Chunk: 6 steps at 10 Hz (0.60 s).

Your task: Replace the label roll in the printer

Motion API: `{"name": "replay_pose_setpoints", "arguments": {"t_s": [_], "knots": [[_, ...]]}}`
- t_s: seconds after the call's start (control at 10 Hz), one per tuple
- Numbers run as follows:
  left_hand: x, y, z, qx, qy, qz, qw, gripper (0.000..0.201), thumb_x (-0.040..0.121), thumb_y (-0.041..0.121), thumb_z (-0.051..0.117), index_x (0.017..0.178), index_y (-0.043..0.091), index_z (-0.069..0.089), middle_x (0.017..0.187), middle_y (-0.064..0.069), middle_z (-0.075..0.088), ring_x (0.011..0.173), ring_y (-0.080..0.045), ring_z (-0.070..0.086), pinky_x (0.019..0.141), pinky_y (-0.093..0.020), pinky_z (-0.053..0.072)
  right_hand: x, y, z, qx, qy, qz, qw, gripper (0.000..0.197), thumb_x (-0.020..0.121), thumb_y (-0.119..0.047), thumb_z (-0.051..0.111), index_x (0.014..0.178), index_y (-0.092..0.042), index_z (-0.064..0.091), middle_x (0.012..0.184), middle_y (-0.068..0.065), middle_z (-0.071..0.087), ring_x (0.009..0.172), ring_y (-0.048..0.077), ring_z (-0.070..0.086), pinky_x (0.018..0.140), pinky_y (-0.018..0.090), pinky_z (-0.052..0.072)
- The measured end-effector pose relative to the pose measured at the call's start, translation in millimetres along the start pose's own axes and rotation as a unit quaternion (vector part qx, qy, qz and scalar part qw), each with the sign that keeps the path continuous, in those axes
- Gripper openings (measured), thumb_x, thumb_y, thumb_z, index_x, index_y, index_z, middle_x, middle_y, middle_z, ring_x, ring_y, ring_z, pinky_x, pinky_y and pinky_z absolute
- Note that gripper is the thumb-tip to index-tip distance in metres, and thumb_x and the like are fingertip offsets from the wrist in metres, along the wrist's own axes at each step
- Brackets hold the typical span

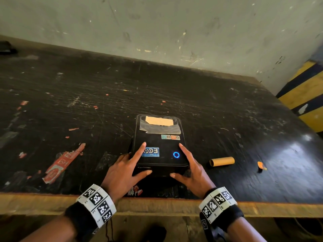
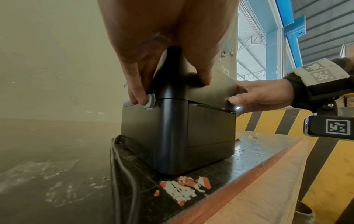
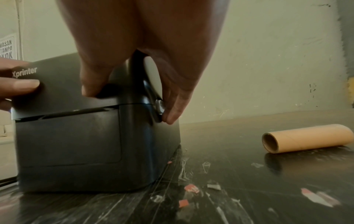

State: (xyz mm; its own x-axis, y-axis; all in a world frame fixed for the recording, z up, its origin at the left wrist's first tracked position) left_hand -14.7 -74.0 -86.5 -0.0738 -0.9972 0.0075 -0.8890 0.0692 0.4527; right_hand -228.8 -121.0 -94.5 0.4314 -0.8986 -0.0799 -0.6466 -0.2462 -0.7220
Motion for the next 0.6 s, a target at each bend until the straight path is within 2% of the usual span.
{"name": "replay_pose_setpoints", "arguments": {"t_s": [0.2,0.3,0.4,0.5,0.6], "knots": [[1.0,-0.2,-1.6,-0.009,-0.004,-0.005,1.0,0.085,0.079,0.065,0.044,0.129,0.054,-0.024,0.14,-0.009,0.043,0.127,-0.025,0.042,0.098,-0.045,0.045,-0.8,-0.4,0.2,0.009,0.008,-0.009,1.0,0.1,0.076,-0.032,0.075,0.139,-0.056,0.0,0.15,-0.001,0.034,0.133,0.013,0.04,0.108,0.045,0.04],[-0.3,2.0,-0.5,-0.009,-0.016,0.001,1.0,0.083,0.075,0.07,0.037,0.129,0.053,-0.024,0.141,-0.009,0.043,0.127,-0.024,0.042,0.098,-0.044,0.046,-0.1,0.1,0.9,0.009,0.013,-0.014,1.0,0.1,0.076,-0.032,0.075,0.14,-0.055,0.001,0.15,-0.001,0.034,0.133,0.013,0.039,0.109,0.045,0.039],[-0.9,-2.6,-1.7,-0.002,-0.013,-0.007,1.0,0.086,0.059,0.087,0.011,0.13,0.053,-0.025,0.14,-0.009,0.044,0.127,-0.024,0.043,0.097,-0.043,0.047,-1.8,-0.6,0.8,0.01,0.014,-0.007,1.0,0.1,0.076,-0.033,0.075,0.14,-0.055,0.001,0.15,-0.002,0.035,0.134,0.012,0.039,0.109,0.045,0.039],[-3.2,-2.9,3.3,-0.035,-0.035,-0.024,0.998,0.088,0.061,0.084,0.021,0.128,0.054,-0.027,0.146,-0.006,0.036,0.131,-0.02,0.038,0.102,-0.041,0.042,-1.1,-0.3,1.2,0.019,-0.02,-0.002,1.0,0.101,0.076,-0.037,0.074,0.137,-0.06,-0.004,0.15,-0.004,0.034,0.134,0.009,0.038,0.11,0.044,0.038],[-18.7,-12.4,-3.4,-0.152,-0.063,-0.047,0.985,0.085,0.065,0.078,0.041,0.123,0.066,-0.02,0.151,0.009,0.012,0.14,-0.015,0.016,0.111,-0.035,0.025,-5.6,-18.5,-23.1,0.012,-0.034,-0.023,0.999,0.101,0.064,-0.065,0.068,0.134,-0.064,-0.005,0.154,-0.012,0.025,0.14,0.006,0.025,0.115,0.043,0.03]]}}
Point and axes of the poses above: each hand's wrist, its own x-axis towards the middle knuckle, its own z-axis out of the palm, y = z × x, the point moved 6 cm from there along x, towards the middle knuckle
